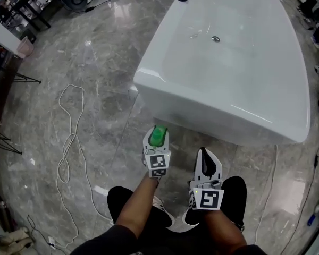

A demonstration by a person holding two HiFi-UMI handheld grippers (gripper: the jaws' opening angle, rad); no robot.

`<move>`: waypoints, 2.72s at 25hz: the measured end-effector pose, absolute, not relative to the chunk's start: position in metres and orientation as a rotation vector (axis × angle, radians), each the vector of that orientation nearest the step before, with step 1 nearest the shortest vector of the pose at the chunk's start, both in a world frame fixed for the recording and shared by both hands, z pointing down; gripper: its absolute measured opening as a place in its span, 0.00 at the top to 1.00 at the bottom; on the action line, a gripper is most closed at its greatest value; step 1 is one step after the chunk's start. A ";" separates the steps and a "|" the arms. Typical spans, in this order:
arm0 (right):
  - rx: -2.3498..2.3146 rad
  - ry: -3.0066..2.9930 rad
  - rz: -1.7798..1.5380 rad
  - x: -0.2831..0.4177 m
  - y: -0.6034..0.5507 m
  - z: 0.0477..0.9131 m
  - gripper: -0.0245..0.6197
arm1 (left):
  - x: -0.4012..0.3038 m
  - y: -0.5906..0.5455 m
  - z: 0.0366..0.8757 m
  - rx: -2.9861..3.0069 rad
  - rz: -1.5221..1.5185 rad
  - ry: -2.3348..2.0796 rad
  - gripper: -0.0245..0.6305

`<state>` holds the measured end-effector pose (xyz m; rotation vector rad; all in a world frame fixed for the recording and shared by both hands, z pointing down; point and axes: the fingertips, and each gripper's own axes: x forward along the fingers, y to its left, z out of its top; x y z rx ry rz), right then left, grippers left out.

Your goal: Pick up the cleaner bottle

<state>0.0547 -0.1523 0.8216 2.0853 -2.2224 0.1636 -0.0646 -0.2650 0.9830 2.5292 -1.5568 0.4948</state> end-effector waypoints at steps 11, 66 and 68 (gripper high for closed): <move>2.119 -2.189 0.183 0.117 -0.164 0.552 0.94 | -0.021 -0.234 0.654 2.575 0.484 -1.477 0.68; 2.376 -1.965 -0.169 0.295 -0.169 0.222 0.94 | 0.124 -0.274 0.278 2.786 0.208 -1.223 0.68; 2.379 -1.961 -0.154 0.300 -0.165 0.227 0.94 | 0.128 -0.269 0.279 2.789 0.206 -1.225 0.68</move>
